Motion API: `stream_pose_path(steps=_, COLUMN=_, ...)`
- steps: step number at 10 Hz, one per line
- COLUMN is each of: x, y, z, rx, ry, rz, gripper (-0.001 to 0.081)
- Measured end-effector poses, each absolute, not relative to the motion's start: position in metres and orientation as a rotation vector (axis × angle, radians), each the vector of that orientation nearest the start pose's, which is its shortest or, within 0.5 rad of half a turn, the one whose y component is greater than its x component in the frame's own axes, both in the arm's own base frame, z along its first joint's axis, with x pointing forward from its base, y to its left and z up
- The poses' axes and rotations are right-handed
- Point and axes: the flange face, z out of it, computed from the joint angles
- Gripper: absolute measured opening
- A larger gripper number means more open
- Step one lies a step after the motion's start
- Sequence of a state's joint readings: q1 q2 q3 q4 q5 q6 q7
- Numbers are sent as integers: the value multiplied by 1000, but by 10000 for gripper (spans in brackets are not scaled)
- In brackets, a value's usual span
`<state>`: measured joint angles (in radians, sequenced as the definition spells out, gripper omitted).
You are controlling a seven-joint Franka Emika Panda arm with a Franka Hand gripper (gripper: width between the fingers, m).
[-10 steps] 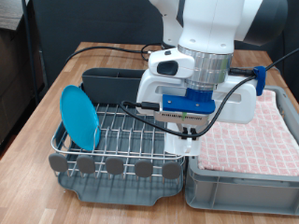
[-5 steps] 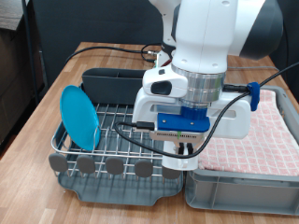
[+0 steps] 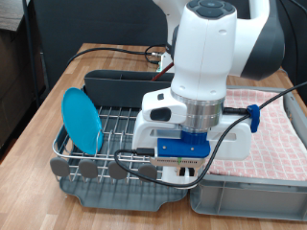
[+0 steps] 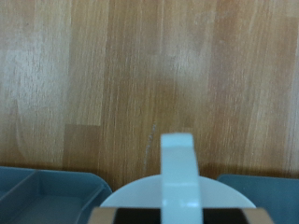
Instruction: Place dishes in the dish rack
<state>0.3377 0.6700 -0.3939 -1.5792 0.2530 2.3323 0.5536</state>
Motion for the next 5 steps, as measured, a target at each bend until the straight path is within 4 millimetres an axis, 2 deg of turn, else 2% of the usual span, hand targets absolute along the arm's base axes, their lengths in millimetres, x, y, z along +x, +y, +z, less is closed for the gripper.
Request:
stream_pose_path(steps=4, x=719, y=11, z=259, rx=-2966, ry=1029, rz=-204, gripper=71)
stream_pose_path(steps=5, x=720, y=14, z=257, rx=-2976, ry=1019, rz=-161, gripper=150)
